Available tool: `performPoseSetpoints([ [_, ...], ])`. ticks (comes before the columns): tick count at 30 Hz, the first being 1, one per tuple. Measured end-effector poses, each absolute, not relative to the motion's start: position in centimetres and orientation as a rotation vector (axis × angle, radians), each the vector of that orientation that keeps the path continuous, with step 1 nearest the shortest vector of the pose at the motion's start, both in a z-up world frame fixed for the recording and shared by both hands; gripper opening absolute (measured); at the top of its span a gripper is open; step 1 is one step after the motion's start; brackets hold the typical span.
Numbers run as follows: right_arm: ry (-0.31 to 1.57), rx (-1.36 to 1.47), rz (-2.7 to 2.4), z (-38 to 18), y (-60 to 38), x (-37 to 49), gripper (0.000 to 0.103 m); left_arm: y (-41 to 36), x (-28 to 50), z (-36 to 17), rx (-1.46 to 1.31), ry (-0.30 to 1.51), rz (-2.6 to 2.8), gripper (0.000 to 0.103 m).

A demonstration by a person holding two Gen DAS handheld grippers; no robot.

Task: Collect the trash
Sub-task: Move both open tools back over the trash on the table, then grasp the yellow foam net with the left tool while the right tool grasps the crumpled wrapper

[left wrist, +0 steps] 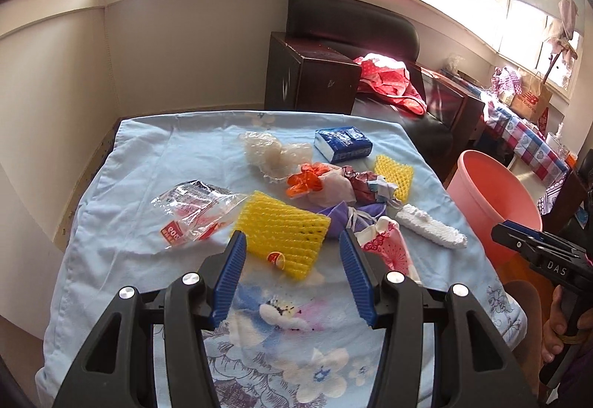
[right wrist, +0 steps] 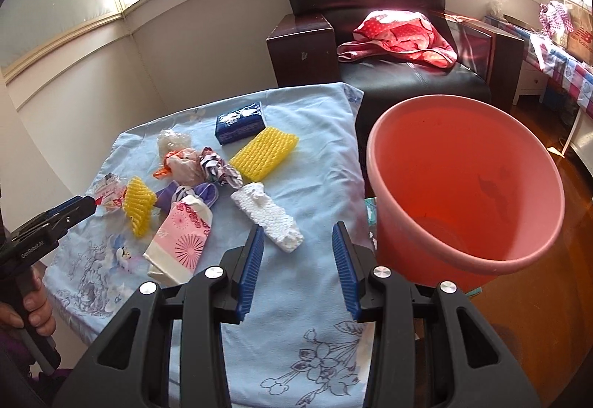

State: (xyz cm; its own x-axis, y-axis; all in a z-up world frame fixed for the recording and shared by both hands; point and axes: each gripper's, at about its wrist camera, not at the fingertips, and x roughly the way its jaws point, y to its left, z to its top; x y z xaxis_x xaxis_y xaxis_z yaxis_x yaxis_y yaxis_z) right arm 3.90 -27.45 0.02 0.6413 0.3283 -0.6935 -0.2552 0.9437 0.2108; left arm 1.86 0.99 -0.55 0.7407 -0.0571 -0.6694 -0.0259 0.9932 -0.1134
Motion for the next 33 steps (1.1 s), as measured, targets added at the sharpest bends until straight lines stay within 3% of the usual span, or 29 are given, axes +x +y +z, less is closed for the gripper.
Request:
performPoseSetpoints([
  [22, 0.873, 0.072, 0.434, -1.5, -23.9, 4.1, 0.039, 2.4, 8.4, -6.0, -0.331, 0.984, 0.134, 0.052],
  [27, 0.878, 0.068, 0.447, -1.8, -23.5, 4.8, 0.039, 2.4, 9.1, -6.1, -0.333, 0.954, 0.121, 0.051],
  [28, 0.877, 0.065, 0.450, -1.8, -23.4, 4.9, 0.039, 2.2, 9.2, -6.1, -0.319, 0.942, 0.123, 0.047],
  [29, 0.875, 0.063, 0.454, -1.8, -23.3, 5.1, 0.039, 2.0, 9.3, -6.1, -0.303, 0.937, 0.123, 0.031],
  [31, 0.874, 0.059, 0.459, -1.8, -23.1, 5.4, 0.039, 1.8, 9.6, -6.3, -0.293, 0.944, 0.100, 0.014],
  [33, 0.870, 0.055, 0.465, -1.7, -22.8, 5.8, 0.039, 1.9, 9.6, -6.2, -0.292, 0.928, 0.099, 0.010],
])
